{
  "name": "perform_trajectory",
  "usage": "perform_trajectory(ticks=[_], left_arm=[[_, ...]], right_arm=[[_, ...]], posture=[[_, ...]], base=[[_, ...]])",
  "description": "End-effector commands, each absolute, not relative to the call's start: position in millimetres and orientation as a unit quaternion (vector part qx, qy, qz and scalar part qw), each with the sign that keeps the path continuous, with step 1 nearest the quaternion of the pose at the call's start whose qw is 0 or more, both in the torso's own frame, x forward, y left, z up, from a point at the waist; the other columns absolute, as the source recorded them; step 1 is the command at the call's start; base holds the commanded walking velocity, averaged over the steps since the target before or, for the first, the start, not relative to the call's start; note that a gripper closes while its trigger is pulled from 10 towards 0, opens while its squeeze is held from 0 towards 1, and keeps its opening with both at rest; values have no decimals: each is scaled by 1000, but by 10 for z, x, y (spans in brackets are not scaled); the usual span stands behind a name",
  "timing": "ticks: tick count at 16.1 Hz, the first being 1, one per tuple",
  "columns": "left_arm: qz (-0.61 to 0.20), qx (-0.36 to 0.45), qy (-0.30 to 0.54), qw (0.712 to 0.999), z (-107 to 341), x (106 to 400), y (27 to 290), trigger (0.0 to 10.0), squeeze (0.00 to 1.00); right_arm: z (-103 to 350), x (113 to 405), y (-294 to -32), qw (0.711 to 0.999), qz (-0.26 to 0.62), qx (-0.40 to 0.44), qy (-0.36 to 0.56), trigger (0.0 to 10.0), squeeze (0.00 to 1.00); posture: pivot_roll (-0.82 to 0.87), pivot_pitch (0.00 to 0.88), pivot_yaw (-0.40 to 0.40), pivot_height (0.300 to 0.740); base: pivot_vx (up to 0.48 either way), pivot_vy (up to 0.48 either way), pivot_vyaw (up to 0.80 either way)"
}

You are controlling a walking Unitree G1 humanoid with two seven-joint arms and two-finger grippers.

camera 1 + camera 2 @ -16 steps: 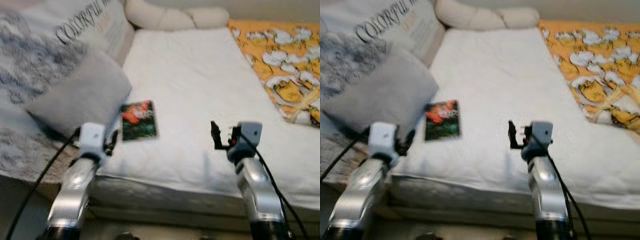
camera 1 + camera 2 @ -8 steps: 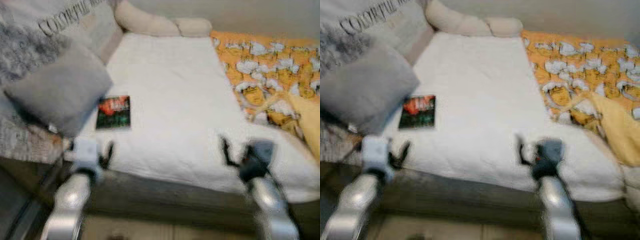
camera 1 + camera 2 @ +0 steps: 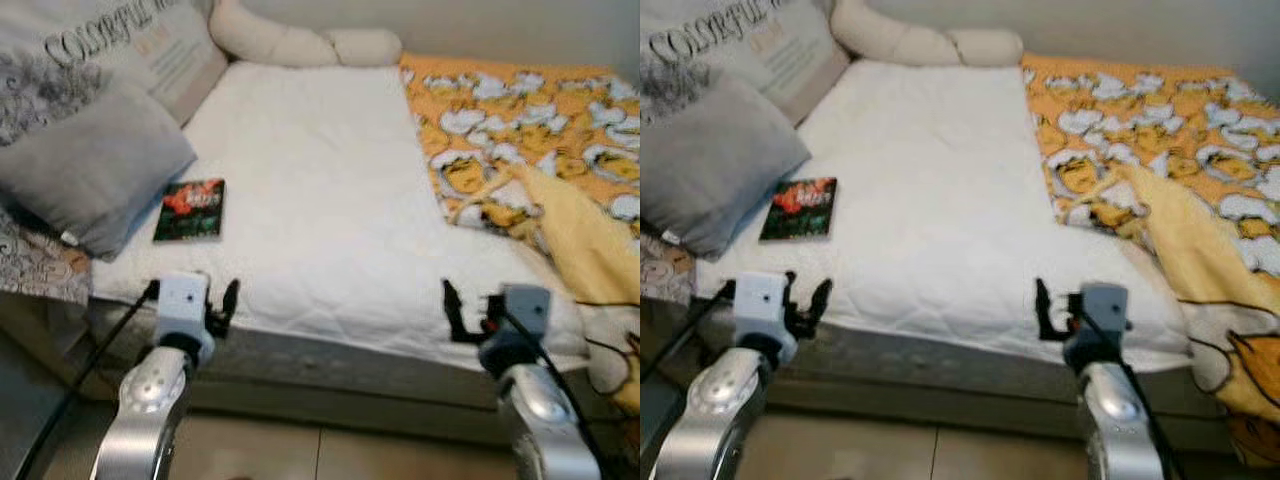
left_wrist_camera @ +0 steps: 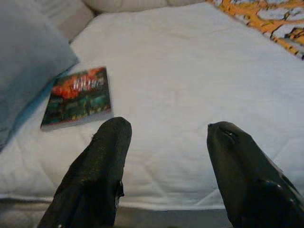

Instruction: Clean up the room

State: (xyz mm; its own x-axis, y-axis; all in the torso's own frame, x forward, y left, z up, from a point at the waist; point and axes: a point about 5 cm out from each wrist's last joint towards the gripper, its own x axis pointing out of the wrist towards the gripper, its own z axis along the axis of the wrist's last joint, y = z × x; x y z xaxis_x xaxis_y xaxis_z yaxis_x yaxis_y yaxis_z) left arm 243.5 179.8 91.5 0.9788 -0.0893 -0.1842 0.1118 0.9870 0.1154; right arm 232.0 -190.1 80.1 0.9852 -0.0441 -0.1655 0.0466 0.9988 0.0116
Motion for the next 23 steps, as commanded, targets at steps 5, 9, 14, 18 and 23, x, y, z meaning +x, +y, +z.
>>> perform_trajectory(ticks=[5, 9, 14, 18, 23], left_arm=[[-40, 75, 83, 993, 956, 2479, 1837, 10000, 0], [-38, 77, 87, 993, 931, 2480, 1851, 10000, 0], [-42, 79, 88, 992, 930, 2497, 1846, 10000, 0], [-38, 73, 91, 992, 926, 2510, 1847, 10000, 0], [-38, 61, 81, 994, 951, 2576, 1871, 10000, 0]], right_arm=[[798, 2362, -1867, 996, -23, 19, 85, 10000, 0], [777, 2358, -1846, 996, -19, 21, 88, 10000, 0], [807, 2396, -1830, 997, -4, 9, 82, 10000, 0], [824, 2423, -1834, 997, -3, 17, 82, 10000, 0], [834, 2484, -1818, 996, 5, 20, 88, 10000, 0]], posture=[[-12, 0, -1, 740], [-14, 0, 2, 740], [-17, 0, 5, 740], [-17, 0, 3, 740], [-25, 0, 6, 740]], base=[[0, -335, 0], [0, -338, 0], [0, -338, 0], [0, -238, 0], [0, 0, 0]])
